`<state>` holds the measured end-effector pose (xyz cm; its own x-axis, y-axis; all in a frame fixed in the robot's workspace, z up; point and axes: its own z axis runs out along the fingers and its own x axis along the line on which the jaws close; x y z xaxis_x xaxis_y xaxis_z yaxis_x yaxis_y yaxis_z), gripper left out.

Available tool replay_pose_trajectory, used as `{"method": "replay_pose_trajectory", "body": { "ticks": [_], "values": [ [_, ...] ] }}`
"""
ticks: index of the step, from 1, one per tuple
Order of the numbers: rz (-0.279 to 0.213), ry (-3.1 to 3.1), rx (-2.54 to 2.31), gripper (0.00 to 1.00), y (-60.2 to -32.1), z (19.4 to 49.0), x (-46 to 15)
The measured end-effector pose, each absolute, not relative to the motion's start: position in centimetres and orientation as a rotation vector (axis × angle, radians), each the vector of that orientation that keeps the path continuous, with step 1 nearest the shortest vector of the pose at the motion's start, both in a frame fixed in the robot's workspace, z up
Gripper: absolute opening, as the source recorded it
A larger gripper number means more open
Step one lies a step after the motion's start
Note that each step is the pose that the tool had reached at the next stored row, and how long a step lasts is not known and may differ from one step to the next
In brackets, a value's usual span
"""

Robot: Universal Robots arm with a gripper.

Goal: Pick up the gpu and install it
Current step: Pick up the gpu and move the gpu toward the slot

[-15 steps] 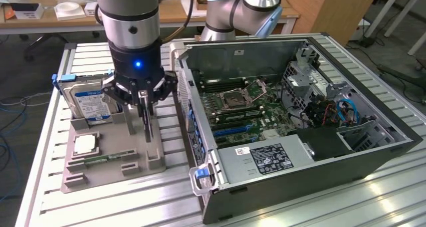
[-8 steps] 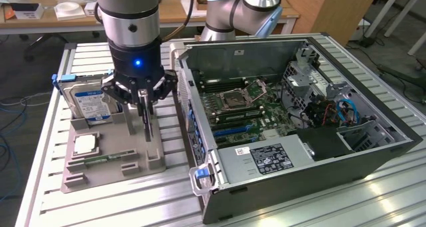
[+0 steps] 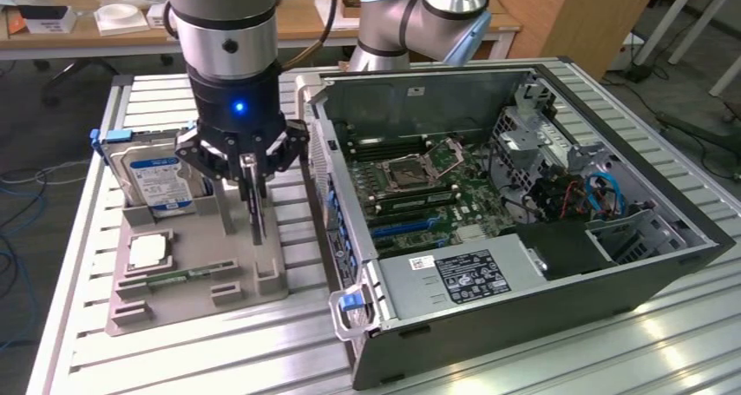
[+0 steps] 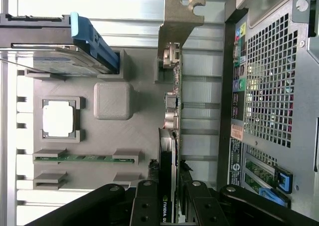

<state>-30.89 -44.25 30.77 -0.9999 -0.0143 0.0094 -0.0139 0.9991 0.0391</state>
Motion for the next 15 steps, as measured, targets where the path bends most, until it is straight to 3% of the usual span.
{"method": "replay_pose_trajectory", "body": {
  "ticks": [15],
  "values": [
    [-0.061, -3.131, 0.022, 0.26, -44.25, 31.44, -30.89]
  ]
}}
